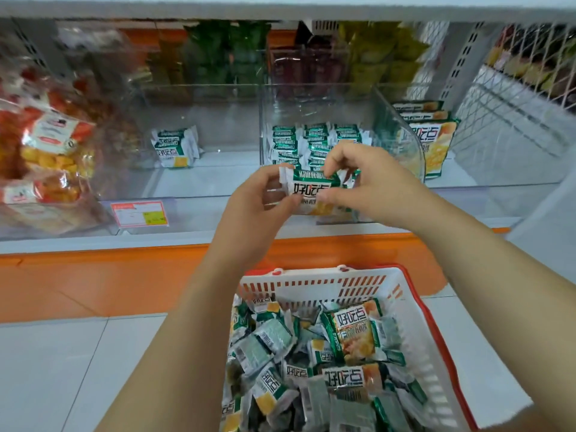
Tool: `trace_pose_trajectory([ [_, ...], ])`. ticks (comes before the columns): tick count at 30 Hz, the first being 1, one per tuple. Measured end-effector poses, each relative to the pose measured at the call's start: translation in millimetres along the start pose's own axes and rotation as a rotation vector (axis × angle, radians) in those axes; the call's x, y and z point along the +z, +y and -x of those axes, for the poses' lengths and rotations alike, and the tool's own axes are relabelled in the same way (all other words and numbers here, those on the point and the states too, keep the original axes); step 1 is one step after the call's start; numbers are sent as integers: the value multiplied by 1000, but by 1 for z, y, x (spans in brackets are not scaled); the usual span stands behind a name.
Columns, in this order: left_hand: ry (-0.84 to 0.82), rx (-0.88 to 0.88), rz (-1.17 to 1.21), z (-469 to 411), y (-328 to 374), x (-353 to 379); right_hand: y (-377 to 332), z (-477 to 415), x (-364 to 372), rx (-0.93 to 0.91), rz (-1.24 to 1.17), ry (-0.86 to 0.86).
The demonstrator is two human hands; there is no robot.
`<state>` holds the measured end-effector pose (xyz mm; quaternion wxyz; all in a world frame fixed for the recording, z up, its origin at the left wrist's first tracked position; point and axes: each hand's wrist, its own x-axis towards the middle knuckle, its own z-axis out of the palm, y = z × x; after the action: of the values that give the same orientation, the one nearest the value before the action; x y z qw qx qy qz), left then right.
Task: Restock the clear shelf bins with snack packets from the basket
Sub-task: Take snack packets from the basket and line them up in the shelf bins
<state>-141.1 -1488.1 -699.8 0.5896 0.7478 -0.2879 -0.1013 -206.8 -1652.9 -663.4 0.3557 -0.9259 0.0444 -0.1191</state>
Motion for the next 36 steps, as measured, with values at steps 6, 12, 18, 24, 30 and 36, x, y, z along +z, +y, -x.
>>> trace_pose_trajectory([
  [6,155,86,-384,-12,-30,-19,31,-62,4,45,-170,200],
  [12,113,33,-654,-18,-44,-23,69,-112,35,153,-87,38],
  [18,111,20,-718,-21,-46,-22,74,-134,35,99,60,-89],
  [24,116,28,-732,-20,-47,-20,71,-135,36,43,208,-154],
  [30,122,29,-749,-19,-47,-19,68,-141,34,15,306,-188],
  [36,123,23,-756,-20,-47,-18,70,-139,43,-17,401,-169],
])
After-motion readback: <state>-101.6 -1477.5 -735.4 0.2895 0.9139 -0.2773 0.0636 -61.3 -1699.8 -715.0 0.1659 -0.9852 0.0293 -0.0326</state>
